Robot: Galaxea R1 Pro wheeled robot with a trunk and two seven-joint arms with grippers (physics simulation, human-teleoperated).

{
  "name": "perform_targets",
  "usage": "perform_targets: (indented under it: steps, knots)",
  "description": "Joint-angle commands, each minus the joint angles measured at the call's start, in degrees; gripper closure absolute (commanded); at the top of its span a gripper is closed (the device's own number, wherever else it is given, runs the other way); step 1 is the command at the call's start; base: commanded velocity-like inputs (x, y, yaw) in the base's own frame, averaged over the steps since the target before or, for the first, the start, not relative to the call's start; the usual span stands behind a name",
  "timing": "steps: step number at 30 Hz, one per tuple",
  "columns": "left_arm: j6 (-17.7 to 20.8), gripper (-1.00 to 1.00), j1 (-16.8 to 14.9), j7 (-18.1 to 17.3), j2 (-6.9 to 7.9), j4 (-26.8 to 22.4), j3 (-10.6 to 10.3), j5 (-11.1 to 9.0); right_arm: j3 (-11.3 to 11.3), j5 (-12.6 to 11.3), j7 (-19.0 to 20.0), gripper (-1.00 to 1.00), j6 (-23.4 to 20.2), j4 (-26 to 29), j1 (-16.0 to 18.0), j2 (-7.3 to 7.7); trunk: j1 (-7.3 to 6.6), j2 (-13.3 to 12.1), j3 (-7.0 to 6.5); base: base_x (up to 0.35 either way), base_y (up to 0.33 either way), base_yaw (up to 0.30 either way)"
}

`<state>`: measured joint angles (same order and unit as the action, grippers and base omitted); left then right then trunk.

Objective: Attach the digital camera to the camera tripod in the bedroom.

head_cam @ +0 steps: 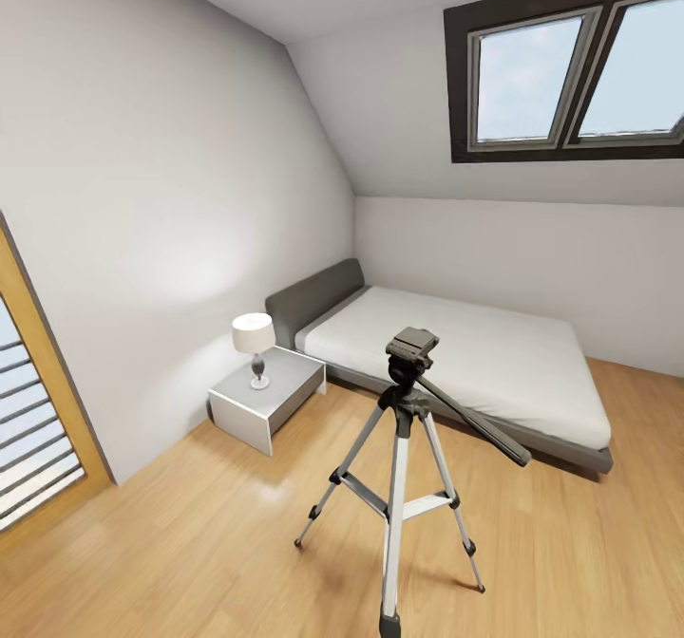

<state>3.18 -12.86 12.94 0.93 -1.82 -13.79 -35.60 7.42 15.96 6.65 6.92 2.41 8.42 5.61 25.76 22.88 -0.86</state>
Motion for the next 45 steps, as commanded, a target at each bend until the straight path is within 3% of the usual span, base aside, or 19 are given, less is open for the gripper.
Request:
perform_targets:
  steps: [1,10,34,45]
  knots:
    - [0.0,1.0,0.0,-0.5,-0.02,0.2,-0.7,-0.2,0.5,0.5,0.2,-1.0,0.2,0.0,0.0,0.01,0.02,0.0,0.02,0.0,0.0,0.0]
    - [-1.5,1.0,0.1,-5.3,-0.2,1.6,-0.7,-0.3,0.5,0.4,0.1,-1.0,0.0,0.0,0.0,0.01,0.02,0.0,0.02,0.0,0.0,0.0]
    - [-4.5,1.0,0.2,-6.5,-0.7,1.7,-0.7,-0.3,0.6,0.4,-0.1,-1.0,-0.1,0.0,0.0,-0.2,0.02,0.0,0.02,0.0,0.0,-0.037]
    - [-4.5,1.0,0.4,-12.6,-0.49,1.8,-0.7,-0.4,0.6,0.4,-0.5,-1.0,-0.1,0.0,0.0,-0.25,0.02,0.0,0.02,0.0,0.0,-0.149]
